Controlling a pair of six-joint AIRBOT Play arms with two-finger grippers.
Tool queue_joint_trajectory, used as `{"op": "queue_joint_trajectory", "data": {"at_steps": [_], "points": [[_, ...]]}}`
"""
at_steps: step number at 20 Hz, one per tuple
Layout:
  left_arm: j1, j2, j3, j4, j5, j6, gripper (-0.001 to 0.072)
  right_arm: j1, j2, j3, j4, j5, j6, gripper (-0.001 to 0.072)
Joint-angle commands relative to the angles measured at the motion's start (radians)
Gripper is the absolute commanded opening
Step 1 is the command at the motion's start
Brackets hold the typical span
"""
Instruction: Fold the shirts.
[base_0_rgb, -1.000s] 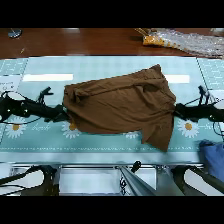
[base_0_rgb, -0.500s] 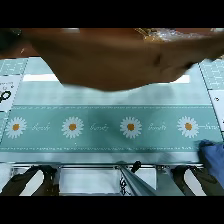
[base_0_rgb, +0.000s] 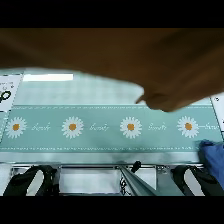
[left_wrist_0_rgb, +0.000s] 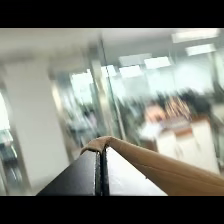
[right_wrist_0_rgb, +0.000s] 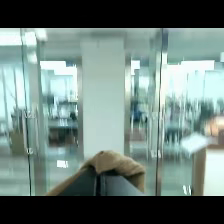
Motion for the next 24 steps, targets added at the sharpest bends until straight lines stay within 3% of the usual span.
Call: {"op": "queue_joint_trajectory", "data": {"at_steps": [1, 6, 11, 14, 16, 19, 24], "points": [[0.001, 0.056, 0.071, 0.137, -0.028, -0.078, 0.0014, 0.001, 0.018, 0.110, -0.027, 0.043, 0.057, 0.0018], [0.001, 0.088, 0.071, 0.358, -0.368, -0.286, 0.0014, 0.001, 0.054, 0.112, -0.132, 0.323, 0.124, 0.0019], [0.007, 0.063, -0.023, 0.399, -0.666, -0.342, 0.0014, 0.001, -0.032, 0.112, -0.156, 0.733, 0.135, 0.0018], [0.007, 0.060, -0.213, 0.398, -0.705, -0.342, 0.0014, 0.001, -0.099, 0.013, -0.158, 0.885, 0.093, 0.0018], [0.007, 0.059, -0.370, 0.397, -0.705, -0.343, 0.0014, 0.001, -0.125, -0.116, -0.158, 0.892, 0.086, 0.0018], [0.007, 0.034, -0.611, 0.360, -0.664, -0.336, 0.0014, 0.001, -0.180, -0.309, -0.164, 0.753, 0.071, 0.0018], [-0.025, -0.201, -0.776, 0.301, -0.426, -0.269, 0.0014, 0.014, -0.404, -0.348, -0.173, 0.533, 0.047, 0.0018]]}}
